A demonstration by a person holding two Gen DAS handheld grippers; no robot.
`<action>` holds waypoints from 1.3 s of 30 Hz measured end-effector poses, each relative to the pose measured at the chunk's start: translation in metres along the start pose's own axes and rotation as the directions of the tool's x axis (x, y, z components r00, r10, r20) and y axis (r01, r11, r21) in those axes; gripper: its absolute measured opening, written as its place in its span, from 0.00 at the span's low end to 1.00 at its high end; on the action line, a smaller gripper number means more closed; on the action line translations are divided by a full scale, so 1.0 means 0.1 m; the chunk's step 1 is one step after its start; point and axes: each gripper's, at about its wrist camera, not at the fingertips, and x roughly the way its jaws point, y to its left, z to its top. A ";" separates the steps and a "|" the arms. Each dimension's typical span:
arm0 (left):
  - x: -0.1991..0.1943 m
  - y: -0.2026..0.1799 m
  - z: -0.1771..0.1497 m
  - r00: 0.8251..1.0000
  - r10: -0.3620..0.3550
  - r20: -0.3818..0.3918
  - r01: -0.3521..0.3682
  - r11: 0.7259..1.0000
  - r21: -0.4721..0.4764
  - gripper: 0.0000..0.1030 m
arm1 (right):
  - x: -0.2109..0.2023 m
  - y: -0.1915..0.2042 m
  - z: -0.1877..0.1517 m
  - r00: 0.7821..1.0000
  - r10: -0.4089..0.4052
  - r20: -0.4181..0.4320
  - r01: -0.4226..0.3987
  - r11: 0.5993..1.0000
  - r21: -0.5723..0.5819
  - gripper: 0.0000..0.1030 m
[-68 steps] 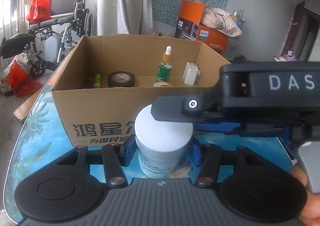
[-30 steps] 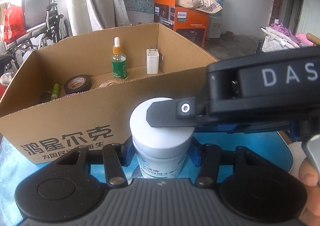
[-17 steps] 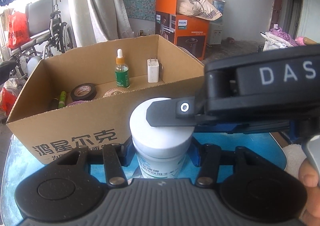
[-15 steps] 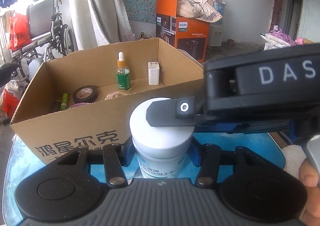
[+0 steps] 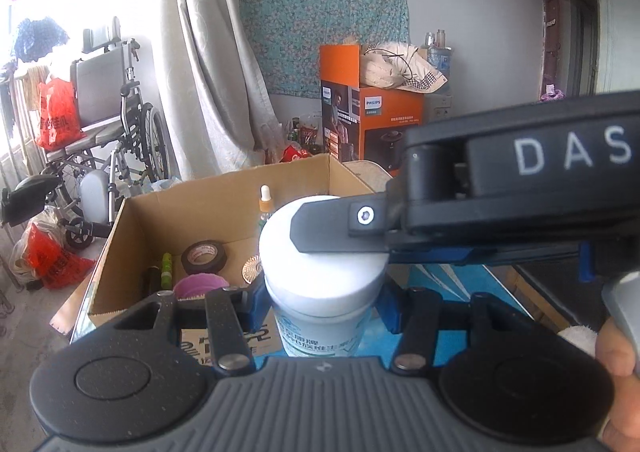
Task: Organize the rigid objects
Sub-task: 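Carry the white bottle into the box, lower it and open the right tool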
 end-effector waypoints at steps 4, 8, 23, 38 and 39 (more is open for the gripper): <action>0.09 0.07 0.35 0.999 -0.038 0.026 0.038 0.999 0.013 0.53 | -0.06 0.11 0.32 0.999 -0.002 0.048 0.004 0.999 -0.038 0.43; 0.36 0.11 0.66 0.997 -0.079 0.013 0.079 0.997 0.019 0.53 | 0.01 0.09 0.71 0.998 -0.027 0.063 0.031 0.998 -0.060 0.43; 1.85 0.33 0.64 0.947 -0.174 -0.269 0.156 0.984 -0.087 0.53 | 1.14 -0.93 1.14 0.985 -0.113 -0.132 0.118 0.992 0.034 0.44; 2.26 0.37 0.48 0.918 -0.194 -0.346 0.161 0.979 -0.123 0.54 | 1.46 -1.24 1.15 0.978 -0.165 -0.128 0.163 0.986 -0.020 0.46; 2.23 0.37 0.48 0.922 -0.192 -0.338 0.161 0.980 -0.118 0.57 | 1.45 -1.25 1.14 0.978 -0.165 -0.126 0.164 0.986 -0.018 0.46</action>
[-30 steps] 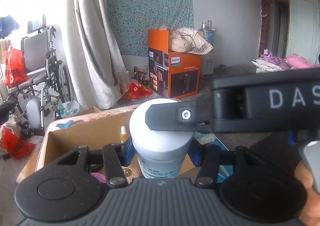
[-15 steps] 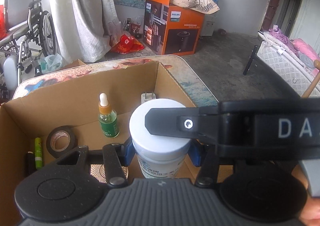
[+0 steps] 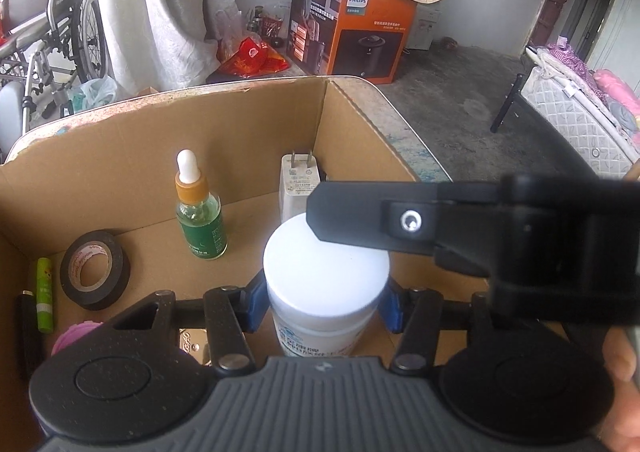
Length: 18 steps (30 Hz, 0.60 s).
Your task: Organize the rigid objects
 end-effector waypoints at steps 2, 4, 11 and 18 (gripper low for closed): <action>-0.01 -0.01 0.00 1.000 -0.007 0.002 0.007 1.000 0.005 0.65 | -0.02 -0.02 -0.01 1.000 0.000 0.007 0.000 1.000 0.006 0.46; -0.05 -0.03 -0.02 1.000 -0.006 0.014 0.006 1.000 0.004 0.74 | -0.07 -0.03 -0.03 1.000 0.007 0.024 -0.007 1.000 0.015 0.47; -0.46 -0.14 -0.10 0.984 0.021 0.175 -0.030 0.998 0.050 0.94 | -0.48 0.05 -0.13 0.991 0.013 0.136 -0.019 0.999 0.041 0.56; -1.09 -0.16 -0.28 0.967 0.030 0.253 -0.037 0.999 0.021 1.00 | -1.19 0.32 -0.35 0.953 0.001 0.304 -0.017 0.999 0.050 0.77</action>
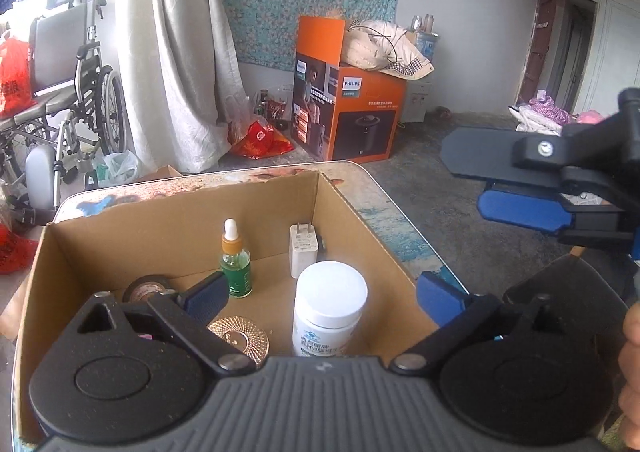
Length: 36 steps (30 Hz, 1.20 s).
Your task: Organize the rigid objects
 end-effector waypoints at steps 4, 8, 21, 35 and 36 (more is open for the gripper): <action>-0.44 0.00 -0.01 0.998 0.054 0.039 -0.054 0.998 -0.018 1.00 | -0.32 0.16 -0.09 0.999 -0.012 0.045 0.013 1.000 -0.013 0.85; -0.75 0.03 -0.07 0.987 0.150 0.063 -0.148 0.988 -0.043 1.00 | -0.49 0.34 -0.19 0.997 -0.035 0.069 0.038 0.999 -0.037 0.91; -0.95 0.24 -0.28 0.951 0.302 0.065 -0.298 0.952 -0.066 1.00 | -0.39 0.80 -0.51 0.977 -0.210 0.026 0.211 0.962 -0.171 0.99; -0.78 0.56 -0.44 0.919 0.388 -0.071 -0.395 0.907 -0.149 1.00 | 0.21 0.89 -0.93 0.917 -0.388 -0.089 0.338 0.877 -0.342 0.99; -0.77 0.58 -0.45 0.917 0.390 -0.081 -0.398 0.904 -0.154 1.00 | 0.25 0.90 -0.94 0.916 -0.390 -0.097 0.336 0.876 -0.347 0.99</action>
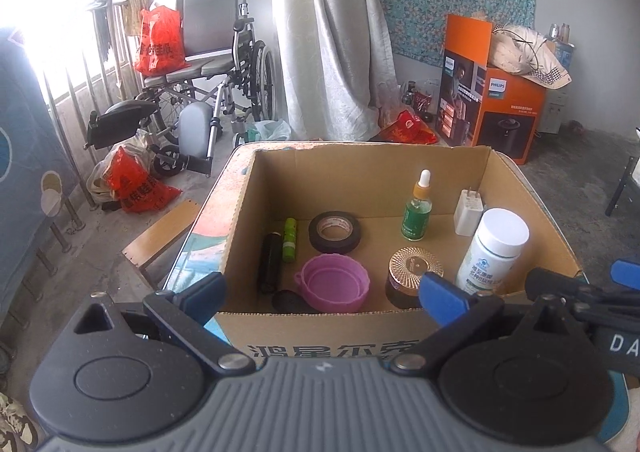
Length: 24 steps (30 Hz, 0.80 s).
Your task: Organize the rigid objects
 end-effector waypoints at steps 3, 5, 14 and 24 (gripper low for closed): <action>0.06 0.07 -0.04 0.999 -0.009 -0.031 0.008 1.000 -0.023 1.00 | 0.09 0.07 0.00 1.000 -0.003 -0.024 0.003 1.000 -0.013 0.99; 0.08 0.11 -0.06 0.999 -0.012 -0.043 0.011 1.000 -0.029 1.00 | 0.14 0.11 -0.03 0.999 -0.009 -0.036 0.008 1.000 -0.021 0.99; 0.07 0.09 -0.10 0.998 -0.002 -0.056 0.000 1.000 -0.023 1.00 | 0.23 0.11 -0.06 0.998 -0.019 -0.065 0.017 0.999 -0.028 0.99; 0.02 0.07 -0.11 0.999 0.003 -0.049 -0.004 1.000 -0.011 1.00 | 0.14 0.08 -0.07 0.998 -0.033 -0.050 0.030 0.998 -0.053 0.99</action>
